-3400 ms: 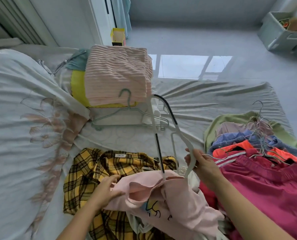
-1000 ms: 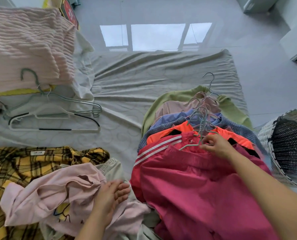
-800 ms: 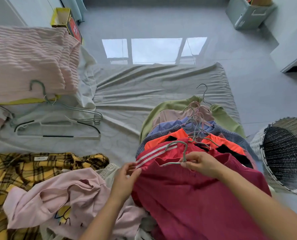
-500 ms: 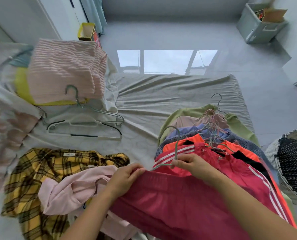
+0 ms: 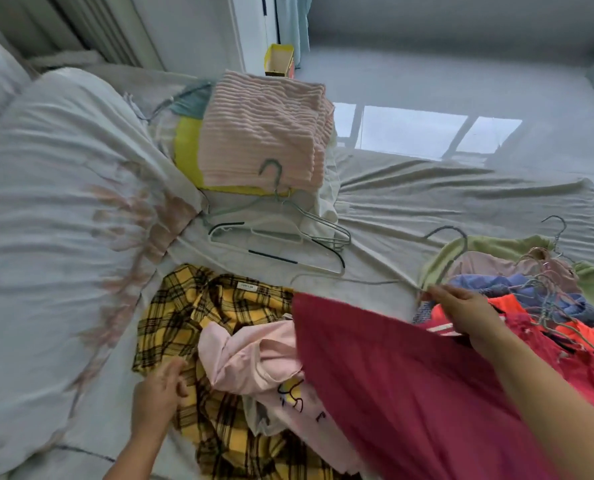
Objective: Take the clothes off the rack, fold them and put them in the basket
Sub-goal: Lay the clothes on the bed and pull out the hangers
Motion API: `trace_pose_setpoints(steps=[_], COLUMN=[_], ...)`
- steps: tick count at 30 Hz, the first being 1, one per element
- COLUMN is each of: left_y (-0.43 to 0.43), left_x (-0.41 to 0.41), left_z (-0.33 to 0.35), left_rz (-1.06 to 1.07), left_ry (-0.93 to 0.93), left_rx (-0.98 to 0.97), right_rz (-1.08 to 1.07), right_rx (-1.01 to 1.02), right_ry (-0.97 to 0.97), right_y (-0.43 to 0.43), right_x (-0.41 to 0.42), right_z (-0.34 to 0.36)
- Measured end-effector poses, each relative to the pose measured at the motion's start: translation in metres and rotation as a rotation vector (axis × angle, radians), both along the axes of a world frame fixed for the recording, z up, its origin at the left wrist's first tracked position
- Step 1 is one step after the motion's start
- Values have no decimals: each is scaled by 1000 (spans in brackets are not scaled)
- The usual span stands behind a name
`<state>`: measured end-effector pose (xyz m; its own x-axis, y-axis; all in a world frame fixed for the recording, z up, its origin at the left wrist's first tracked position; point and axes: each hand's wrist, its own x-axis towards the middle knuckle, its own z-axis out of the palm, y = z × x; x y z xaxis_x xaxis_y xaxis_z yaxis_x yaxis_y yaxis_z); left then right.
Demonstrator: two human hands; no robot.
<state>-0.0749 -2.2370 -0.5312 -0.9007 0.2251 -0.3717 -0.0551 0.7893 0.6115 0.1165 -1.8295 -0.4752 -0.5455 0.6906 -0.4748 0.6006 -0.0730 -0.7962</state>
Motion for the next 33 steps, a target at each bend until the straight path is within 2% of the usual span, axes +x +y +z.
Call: trace_pose_setpoints(steps=[2,5,7,11,13,15,19,21,23,25,28,30,32,33], left_y=[-19,25,78,153,168,173,176,177,184,186,182,179,175,174], left_x=[-20,-29,-27,-19,-17,-12,10,14,13,12,13,16,17,16], left_z=[3,5,2,-21,-30,-32,-36,-45,-50,-51,-49,-49,-50,-50], left_rz=[-23,-240,-322,-77,4,5,71,100,141,88,31,-13,-13,-4], left_ry=[-29,-101,-199,-511,-556,-502,-598,-558,-598,-620,-627,-650,-664,-665], left_rx=[-99,-78,16,184,174,155,361,370,369,342,390,391,381,370], right_rz=[-58,196,304,378,342,267,96,66,64,10,-20,40,62,12], right_rx=[110,179,127,98,120,133,114,103,93,104,237,343,381,370], right_ry=[-21,-131,-143,-103,-64,-19,43,41,34,19,-84,-257,-424,-424], right_y=[18,2,-24,-55,-59,-59,-54,-52,-51,-49,-33,-22,-15,-10], right_x=[-3,-20,-30,-29,-22,-16,-1,9,15,16,20,22,24,26], right_z=[-1,-8,-12,-19,-15,-12,-6,-7,-6,0,6,4,2,1])
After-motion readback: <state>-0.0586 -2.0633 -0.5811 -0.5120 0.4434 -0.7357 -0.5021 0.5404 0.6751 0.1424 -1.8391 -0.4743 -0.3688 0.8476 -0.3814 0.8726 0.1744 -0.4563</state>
